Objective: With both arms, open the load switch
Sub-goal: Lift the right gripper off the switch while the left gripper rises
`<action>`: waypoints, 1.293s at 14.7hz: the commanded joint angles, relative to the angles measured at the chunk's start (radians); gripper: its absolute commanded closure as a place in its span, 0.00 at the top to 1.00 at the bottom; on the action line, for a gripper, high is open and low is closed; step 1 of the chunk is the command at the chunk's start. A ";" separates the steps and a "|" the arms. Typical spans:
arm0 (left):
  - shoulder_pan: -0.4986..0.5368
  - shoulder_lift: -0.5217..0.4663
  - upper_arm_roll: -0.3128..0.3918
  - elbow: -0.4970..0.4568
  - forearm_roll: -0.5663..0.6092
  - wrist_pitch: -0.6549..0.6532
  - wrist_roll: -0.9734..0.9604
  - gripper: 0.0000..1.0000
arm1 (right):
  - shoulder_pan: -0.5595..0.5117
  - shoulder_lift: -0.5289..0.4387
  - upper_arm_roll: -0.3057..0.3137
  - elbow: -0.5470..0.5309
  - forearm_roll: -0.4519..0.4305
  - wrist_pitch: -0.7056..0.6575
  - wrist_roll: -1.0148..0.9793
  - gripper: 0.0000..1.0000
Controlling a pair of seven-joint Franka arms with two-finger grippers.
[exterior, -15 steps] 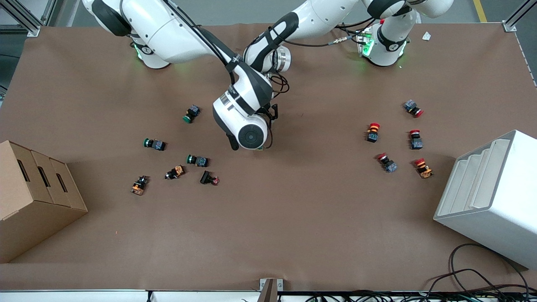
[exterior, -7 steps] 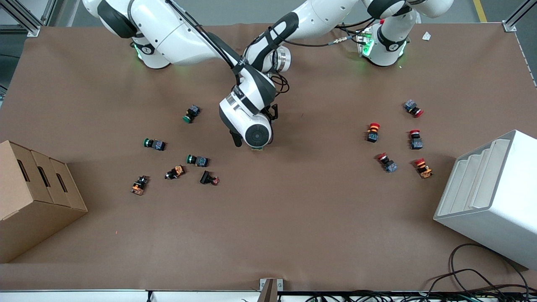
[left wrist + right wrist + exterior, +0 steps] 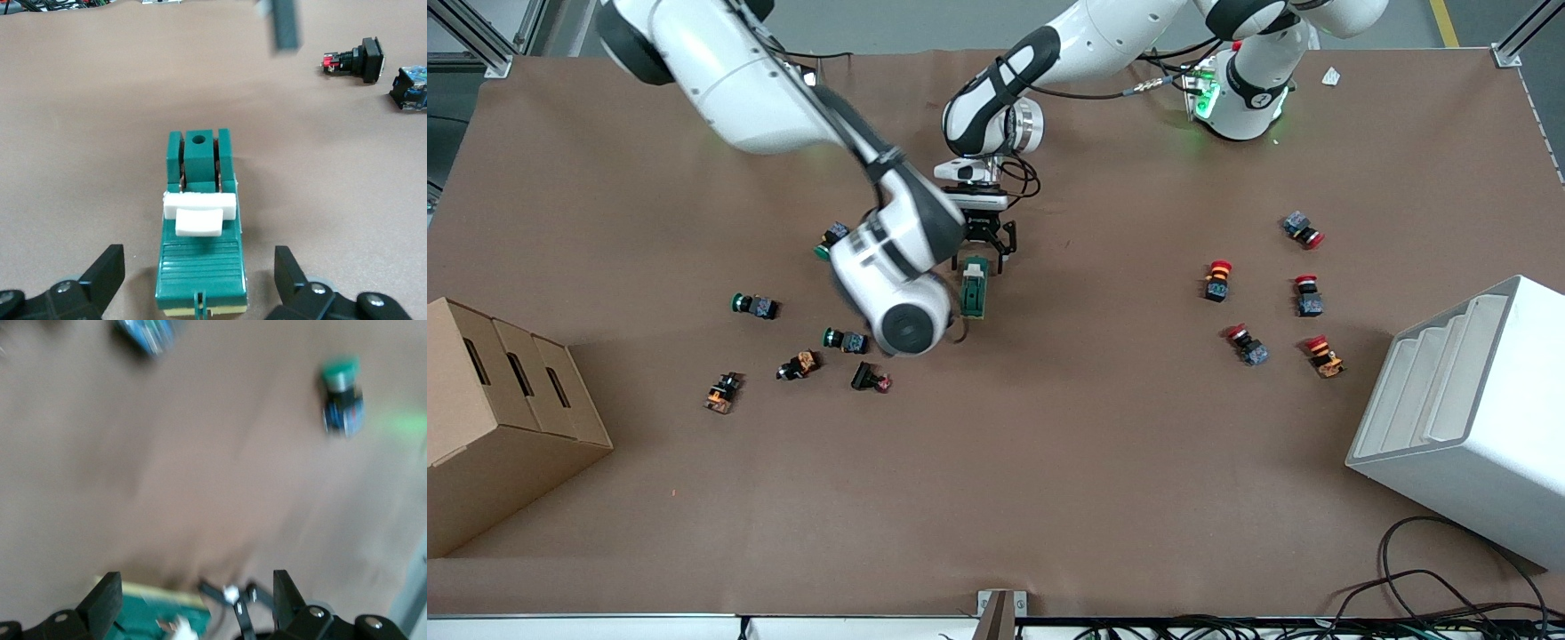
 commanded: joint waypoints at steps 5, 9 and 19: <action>0.003 -0.048 -0.007 0.027 -0.098 -0.008 0.000 0.99 | -0.271 -0.130 0.016 -0.024 -0.183 0.094 -0.613 1.00; 0.005 -0.119 -0.022 0.070 -0.313 -0.008 0.086 1.00 | -0.429 -0.181 0.016 -0.027 -0.184 0.114 -0.991 1.00; 0.214 -0.373 -0.019 0.212 -1.010 -0.112 0.527 1.00 | -0.374 -0.376 -0.270 -0.117 -0.147 0.105 -1.438 1.00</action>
